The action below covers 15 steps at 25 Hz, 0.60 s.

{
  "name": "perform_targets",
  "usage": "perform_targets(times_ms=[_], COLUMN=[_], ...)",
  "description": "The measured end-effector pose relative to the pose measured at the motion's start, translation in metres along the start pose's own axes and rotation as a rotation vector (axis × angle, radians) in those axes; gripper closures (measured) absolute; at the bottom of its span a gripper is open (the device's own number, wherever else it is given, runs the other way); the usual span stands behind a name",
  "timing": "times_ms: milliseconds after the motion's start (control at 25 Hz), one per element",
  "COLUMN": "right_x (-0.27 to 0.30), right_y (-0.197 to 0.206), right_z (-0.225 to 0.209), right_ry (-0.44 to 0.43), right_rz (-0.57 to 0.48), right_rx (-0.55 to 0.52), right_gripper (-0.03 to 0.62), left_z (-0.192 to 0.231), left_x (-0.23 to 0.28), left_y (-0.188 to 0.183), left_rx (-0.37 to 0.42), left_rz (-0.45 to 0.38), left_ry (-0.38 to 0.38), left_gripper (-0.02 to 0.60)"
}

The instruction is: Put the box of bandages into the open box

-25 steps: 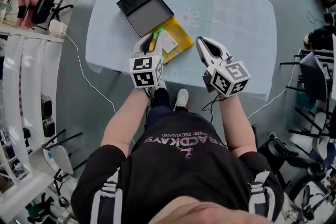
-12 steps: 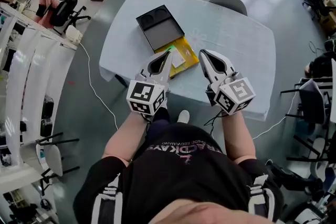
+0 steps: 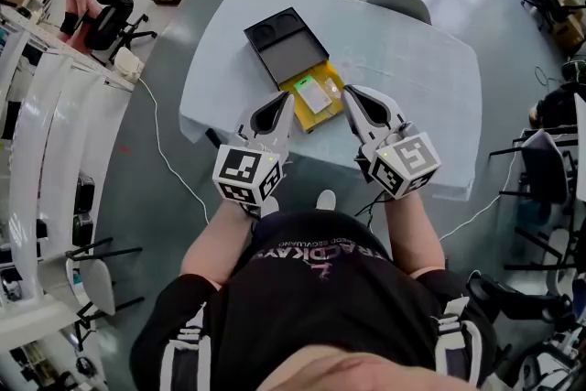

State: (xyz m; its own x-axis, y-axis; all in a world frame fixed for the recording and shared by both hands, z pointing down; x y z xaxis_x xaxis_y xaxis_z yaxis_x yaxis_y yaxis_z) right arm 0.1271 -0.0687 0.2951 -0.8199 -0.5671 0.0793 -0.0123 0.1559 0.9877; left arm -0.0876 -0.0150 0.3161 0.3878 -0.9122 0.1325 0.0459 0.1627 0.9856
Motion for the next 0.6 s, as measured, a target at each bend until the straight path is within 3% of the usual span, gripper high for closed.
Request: perform_targets(times_ms=[280, 600], right_x=[0.014, 0.023], right_y=[0.014, 0.032], right_z=[0.039, 0.084], right_ry=[0.108, 0.200], right_rz=[0.011, 0.037], right_rx=[0.039, 0.054], right_gripper=[0.583, 0.583], left_z=[0.031, 0.058], left_x=[-0.021, -0.042], left_y=[0.006, 0.015], left_rx=[0.003, -0.012], left_rz=[0.041, 0.053], left_ry=[0.139, 0.245], left_gripper=[0.563, 0.563])
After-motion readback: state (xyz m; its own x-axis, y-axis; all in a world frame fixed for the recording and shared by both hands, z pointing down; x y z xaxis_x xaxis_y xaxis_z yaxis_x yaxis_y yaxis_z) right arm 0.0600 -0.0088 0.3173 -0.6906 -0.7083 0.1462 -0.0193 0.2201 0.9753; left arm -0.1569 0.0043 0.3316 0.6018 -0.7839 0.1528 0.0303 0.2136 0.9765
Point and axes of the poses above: the fingertips, and each gripper's own axes: x forward along the fingers, z to its left, y out of its underside, the point moved 10 cm from there along -x, backward along the fingers, and after that the axes turned 2 degrees about z, right-handed, at the moved point
